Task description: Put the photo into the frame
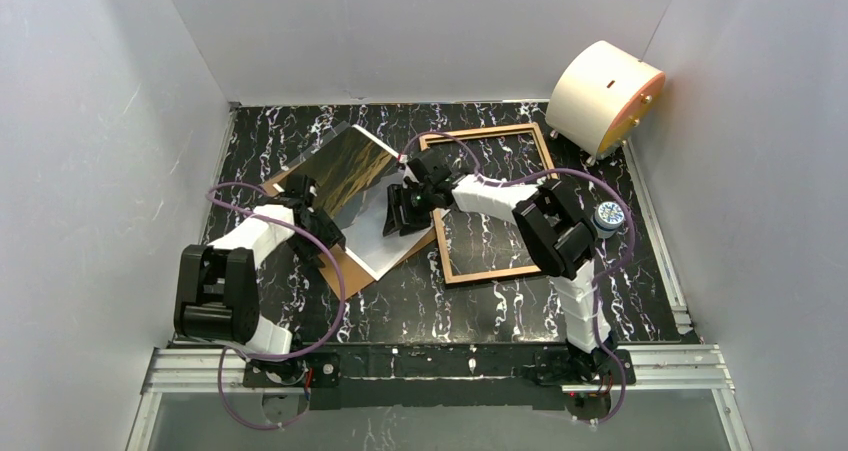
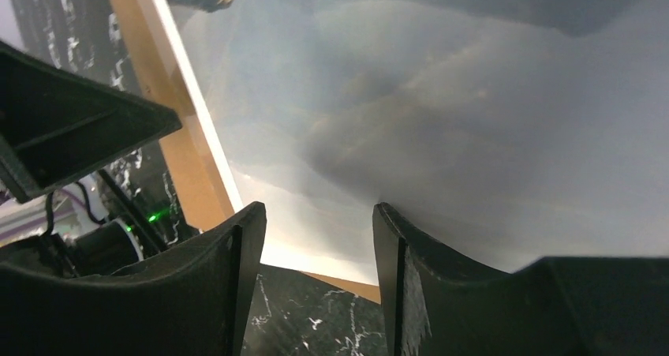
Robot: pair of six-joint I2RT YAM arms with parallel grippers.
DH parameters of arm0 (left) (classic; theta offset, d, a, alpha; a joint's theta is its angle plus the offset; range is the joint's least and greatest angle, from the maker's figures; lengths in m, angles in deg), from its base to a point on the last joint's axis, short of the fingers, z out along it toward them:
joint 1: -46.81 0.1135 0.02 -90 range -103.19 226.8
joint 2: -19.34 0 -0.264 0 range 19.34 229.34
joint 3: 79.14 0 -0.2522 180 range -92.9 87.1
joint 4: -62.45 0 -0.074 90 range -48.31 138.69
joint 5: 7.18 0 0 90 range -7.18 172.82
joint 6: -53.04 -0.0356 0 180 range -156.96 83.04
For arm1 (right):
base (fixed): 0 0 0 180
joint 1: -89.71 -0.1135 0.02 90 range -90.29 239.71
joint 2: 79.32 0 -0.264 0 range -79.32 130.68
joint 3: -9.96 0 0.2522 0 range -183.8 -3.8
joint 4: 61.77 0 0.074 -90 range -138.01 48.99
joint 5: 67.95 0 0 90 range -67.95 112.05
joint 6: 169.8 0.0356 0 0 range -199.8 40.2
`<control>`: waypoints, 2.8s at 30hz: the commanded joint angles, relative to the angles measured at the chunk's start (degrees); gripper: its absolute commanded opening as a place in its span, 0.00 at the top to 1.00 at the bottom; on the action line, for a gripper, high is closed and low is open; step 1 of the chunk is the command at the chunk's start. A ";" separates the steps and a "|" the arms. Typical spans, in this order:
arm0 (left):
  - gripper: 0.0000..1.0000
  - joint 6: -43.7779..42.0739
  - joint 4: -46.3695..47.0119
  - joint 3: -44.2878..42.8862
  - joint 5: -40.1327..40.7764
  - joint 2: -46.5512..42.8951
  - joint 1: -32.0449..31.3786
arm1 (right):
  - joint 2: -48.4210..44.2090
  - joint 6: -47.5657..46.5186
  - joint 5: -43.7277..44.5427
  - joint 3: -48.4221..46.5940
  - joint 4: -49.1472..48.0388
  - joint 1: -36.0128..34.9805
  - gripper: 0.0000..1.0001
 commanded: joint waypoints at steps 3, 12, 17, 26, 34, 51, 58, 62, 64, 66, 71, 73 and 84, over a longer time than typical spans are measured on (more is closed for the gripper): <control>0.43 -0.76 -2.46 0.89 8.47 1.05 2.68 | 3.87 -2.69 -8.37 -1.92 -2.38 -2.38 0.40; 0.43 -2.87 -4.18 -1.39 11.64 4.16 5.45 | 2.74 -3.75 0.96 -8.63 1.40 -1.64 0.37; 0.43 -4.70 -5.56 -2.90 13.50 6.32 9.67 | 3.76 -6.41 9.37 -13.34 4.92 -0.27 0.32; 0.42 -9.02 -7.27 -7.66 16.75 10.72 13.56 | 9.13 -7.86 13.65 -20.25 8.27 1.64 0.30; 0.42 -11.84 -7.51 -11.01 17.12 13.85 17.20 | 9.64 -5.38 12.07 -19.85 9.39 2.56 0.28; 0.39 -14.16 -7.97 -16.84 10.91 14.14 17.61 | 6.12 -5.22 -3.10 -8.32 5.50 -1.16 0.29; 0.41 -13.25 -9.81 -20.70 11.78 10.86 17.62 | 7.20 -5.35 9.87 -21.65 9.76 1.30 0.28; 0.42 -12.54 -9.50 -22.28 8.55 9.63 17.64 | 9.87 -4.55 13.59 -26.44 10.96 3.97 0.28; 0.41 -14.38 -5.38 -21.54 -2.68 9.32 17.53 | 12.75 -5.32 13.23 -28.98 11.36 5.70 0.27; 0.41 -14.19 -4.18 -20.96 -8.10 9.65 17.54 | 14.54 -6.36 12.69 -30.61 11.86 6.04 0.27; 0.42 -12.89 -1.63 -18.84 -12.96 9.95 17.36 | 17.24 -7.66 11.07 -32.69 12.23 6.15 0.27; 0.42 -12.76 -1.24 -17.98 -13.84 10.02 17.37 | 17.79 -7.69 10.94 -32.78 12.18 6.15 0.27; 0.41 -12.66 -0.16 -16.43 -14.81 11.12 17.20 | 19.13 -5.53 5.61 -32.46 16.30 6.15 0.28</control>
